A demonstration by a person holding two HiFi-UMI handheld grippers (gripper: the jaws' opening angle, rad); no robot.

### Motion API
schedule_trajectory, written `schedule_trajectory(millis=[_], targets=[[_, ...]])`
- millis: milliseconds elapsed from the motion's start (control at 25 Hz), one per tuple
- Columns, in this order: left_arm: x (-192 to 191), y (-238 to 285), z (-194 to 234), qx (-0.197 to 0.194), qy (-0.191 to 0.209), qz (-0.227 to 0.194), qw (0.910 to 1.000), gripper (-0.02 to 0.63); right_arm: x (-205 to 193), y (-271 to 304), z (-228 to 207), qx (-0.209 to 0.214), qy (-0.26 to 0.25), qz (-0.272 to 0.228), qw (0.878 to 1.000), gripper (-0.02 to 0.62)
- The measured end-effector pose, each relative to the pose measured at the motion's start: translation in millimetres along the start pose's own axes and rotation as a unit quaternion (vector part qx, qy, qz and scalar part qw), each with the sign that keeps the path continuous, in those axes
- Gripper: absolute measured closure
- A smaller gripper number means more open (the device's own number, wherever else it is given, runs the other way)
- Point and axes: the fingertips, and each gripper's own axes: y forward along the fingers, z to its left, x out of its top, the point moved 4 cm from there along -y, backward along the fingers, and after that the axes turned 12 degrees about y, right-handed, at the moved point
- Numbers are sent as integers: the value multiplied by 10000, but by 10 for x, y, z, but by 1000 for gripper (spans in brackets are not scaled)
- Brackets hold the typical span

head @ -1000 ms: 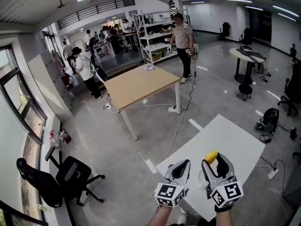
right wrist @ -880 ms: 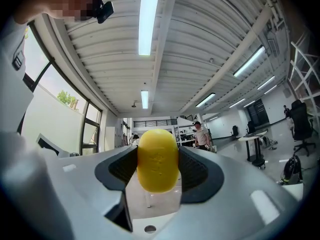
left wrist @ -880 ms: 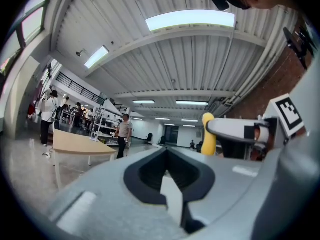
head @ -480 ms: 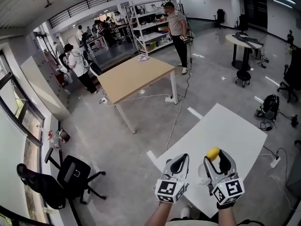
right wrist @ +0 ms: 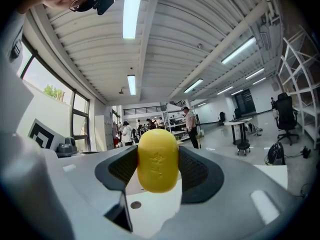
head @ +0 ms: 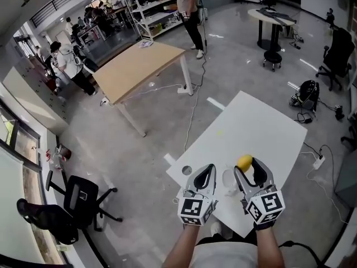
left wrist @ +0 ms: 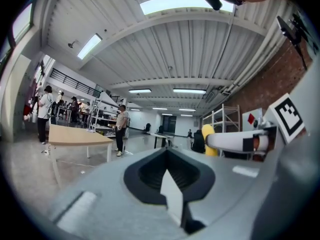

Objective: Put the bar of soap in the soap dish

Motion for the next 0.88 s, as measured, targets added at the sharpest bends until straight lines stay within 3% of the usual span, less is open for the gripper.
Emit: schedule_trajectory(millis=[240, 480, 880], targets=[[-403, 10, -75, 98, -93, 300, 9995, 604, -522, -31, -216, -179, 245, 591, 9978, 334], [-723, -9, -10, 116, 101, 445, 9989, 604, -924, 121, -288, -170, 353, 919, 9950, 334], [-990, -122, -32, 74, -277, 671, 9973, 604, -1369, 231, -329, -174, 428, 1349, 9898, 334]])
